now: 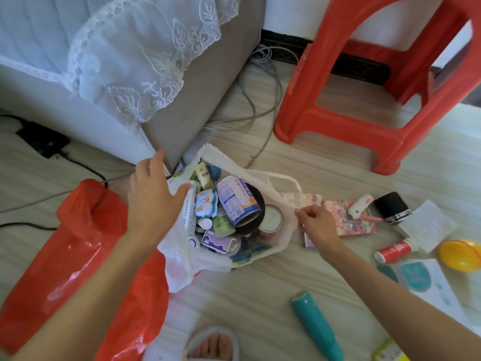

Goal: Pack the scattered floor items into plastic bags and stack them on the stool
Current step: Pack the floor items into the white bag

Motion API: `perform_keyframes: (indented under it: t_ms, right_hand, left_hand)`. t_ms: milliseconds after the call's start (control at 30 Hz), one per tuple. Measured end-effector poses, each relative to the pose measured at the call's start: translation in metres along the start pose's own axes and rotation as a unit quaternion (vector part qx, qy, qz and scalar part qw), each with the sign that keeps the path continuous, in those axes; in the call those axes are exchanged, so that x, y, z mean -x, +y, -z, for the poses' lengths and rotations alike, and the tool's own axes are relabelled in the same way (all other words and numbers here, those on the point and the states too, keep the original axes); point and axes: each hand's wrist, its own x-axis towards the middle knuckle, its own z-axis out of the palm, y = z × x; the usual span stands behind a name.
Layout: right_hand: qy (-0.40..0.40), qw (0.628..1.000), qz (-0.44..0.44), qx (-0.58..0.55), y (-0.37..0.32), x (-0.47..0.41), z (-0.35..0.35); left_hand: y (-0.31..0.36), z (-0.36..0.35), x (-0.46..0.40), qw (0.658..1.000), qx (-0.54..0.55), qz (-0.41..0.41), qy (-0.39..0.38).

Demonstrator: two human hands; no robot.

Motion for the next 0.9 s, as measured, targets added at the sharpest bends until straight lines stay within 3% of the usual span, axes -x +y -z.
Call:
perform_keyframes:
  t_ms: [100, 167, 233, 333, 433, 567, 700, 767, 900]
  right_hand:
    - [-0.019, 0.994, -0.082, -0.068, 0.011, 0.010, -0.004]
    - [-0.078, 0.976, -0.169, -0.114, 0.021, 0.020, -0.009]
    - [-0.128, 0.955, -0.229, -0.139, 0.032, 0.031, -0.015]
    - [-0.141, 0.936, -0.248, -0.208, 0.046, 0.044, -0.023]
    - [-0.185, 0.908, -0.241, -0.290, 0.051, 0.041, -0.031]
    - [-0.209, 0.872, -0.246, -0.368, 0.049, 0.022, -0.037]
    - [-0.230, 0.867, -0.255, -0.361, 0.047, 0.018, -0.040]
    - [-0.228, 0.873, -0.255, -0.347, 0.045, 0.021, -0.040]
    - [-0.199, 0.926, -0.226, -0.228, 0.051, 0.029, -0.027]
  left_hand:
    - [0.019, -0.007, 0.060, 0.979, -0.019, -0.176, 0.106]
    - [0.028, -0.031, 0.105, 0.948, 0.011, -0.310, 0.064]
    - [0.026, -0.068, 0.141, 0.929, -0.025, -0.368, -0.030]
    - [0.019, -0.119, 0.167, 0.930, -0.088, -0.311, -0.173]
    - [0.021, -0.145, 0.165, 0.925, -0.136, -0.266, -0.234]
    - [0.016, -0.152, 0.157, 0.926, -0.135, -0.259, -0.240]
    - [0.006, -0.157, 0.151, 0.930, -0.136, -0.268, -0.211]
    - [0.003, -0.157, 0.151, 0.932, -0.140, -0.282, -0.180]
    - [0.007, -0.154, 0.157, 0.931, -0.140, -0.305, -0.141]
